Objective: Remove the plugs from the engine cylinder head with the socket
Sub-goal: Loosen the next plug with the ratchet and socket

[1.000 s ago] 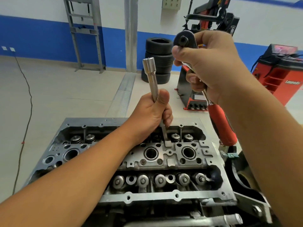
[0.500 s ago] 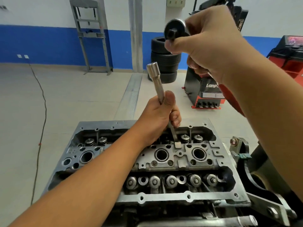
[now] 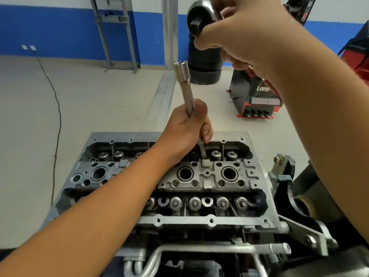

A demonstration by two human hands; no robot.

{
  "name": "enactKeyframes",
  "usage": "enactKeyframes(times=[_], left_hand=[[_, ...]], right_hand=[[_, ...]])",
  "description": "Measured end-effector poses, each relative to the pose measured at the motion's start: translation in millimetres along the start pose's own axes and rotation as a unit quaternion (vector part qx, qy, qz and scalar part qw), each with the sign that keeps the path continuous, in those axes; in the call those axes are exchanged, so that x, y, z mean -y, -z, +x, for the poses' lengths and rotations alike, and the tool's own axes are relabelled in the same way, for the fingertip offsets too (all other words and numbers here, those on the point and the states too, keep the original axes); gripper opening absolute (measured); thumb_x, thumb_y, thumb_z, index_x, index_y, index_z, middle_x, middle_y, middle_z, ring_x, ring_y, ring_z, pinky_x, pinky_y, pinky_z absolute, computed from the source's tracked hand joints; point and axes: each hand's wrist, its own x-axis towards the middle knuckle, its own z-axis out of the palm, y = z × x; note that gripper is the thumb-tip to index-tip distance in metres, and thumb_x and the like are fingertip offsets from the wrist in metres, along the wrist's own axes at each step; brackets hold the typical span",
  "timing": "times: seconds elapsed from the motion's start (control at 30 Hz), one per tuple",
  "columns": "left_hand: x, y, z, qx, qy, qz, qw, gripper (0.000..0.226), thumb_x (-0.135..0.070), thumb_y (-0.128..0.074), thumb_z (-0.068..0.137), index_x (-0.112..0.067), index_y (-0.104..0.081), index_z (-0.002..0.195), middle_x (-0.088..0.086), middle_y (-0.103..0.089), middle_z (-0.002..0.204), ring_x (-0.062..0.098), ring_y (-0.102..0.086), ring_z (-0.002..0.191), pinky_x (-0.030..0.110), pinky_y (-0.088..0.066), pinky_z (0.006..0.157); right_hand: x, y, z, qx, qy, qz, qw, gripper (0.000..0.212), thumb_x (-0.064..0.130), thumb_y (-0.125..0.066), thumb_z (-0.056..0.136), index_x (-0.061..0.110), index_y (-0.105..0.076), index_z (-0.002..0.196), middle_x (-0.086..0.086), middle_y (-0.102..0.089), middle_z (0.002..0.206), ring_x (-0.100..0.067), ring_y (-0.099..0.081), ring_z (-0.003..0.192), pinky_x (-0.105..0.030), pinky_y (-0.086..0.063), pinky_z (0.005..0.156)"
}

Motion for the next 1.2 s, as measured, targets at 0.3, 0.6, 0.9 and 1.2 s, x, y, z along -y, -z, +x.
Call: enactKeyframes(times=[0.3, 0.6, 0.9, 1.2], left_hand=[[-13.2, -5.1, -11.1, 0.107, 0.039, 0.024, 0.993, 0.052, -0.067, -0.029, 0.093, -0.017, -0.044, 0.092, -0.003, -0.050, 0.073, 0.021, -0.053, 0.071, 0.036, -0.053, 0.074], [-23.1, 40.9, 3.1, 0.097, 0.019, -0.054, 0.994, 0.026, -0.029, -0.042, 0.110, -0.009, -0.057, 0.107, 0.012, -0.066, 0.088, 0.032, -0.065, 0.082, 0.046, -0.058, 0.077], [-40.4, 116.8, -2.8, 0.049, -0.015, -0.018, 0.999, 0.008, -0.015, -0.054, 0.107, -0.012, -0.060, 0.112, 0.016, -0.070, 0.098, 0.045, -0.072, 0.096, 0.065, -0.060, 0.079], [-31.1, 108.2, -7.3, 0.087, 0.045, 0.065, 0.993, 0.018, -0.018, -0.065, 0.099, -0.006, -0.058, 0.110, 0.015, -0.074, 0.095, 0.045, -0.075, 0.096, 0.065, -0.061, 0.079]], right_hand=[[11.3, 8.0, -10.1, 0.001, -0.004, -0.010, 1.000, 0.019, 0.032, -0.071, 0.095, 0.026, -0.054, 0.100, 0.002, -0.048, 0.071, -0.005, -0.040, 0.050, -0.011, -0.034, 0.038], [9.3, 22.3, -14.4, -0.037, 0.023, 0.034, 0.998, 0.029, 0.022, -0.077, 0.089, 0.028, -0.055, 0.107, -0.001, -0.049, 0.068, 0.001, -0.040, 0.030, -0.013, -0.033, 0.035], [12.0, -6.5, -16.7, -0.024, 0.025, 0.050, 0.998, 0.037, 0.020, -0.082, 0.083, 0.022, -0.061, 0.114, -0.014, -0.066, 0.088, -0.018, -0.056, 0.054, -0.027, -0.047, 0.044], [32.3, -25.1, -25.6, 0.004, 0.030, 0.050, 0.998, 0.032, 0.017, -0.085, 0.081, 0.018, -0.064, 0.106, -0.021, -0.068, 0.099, -0.029, -0.061, 0.065, -0.034, -0.050, 0.050]])
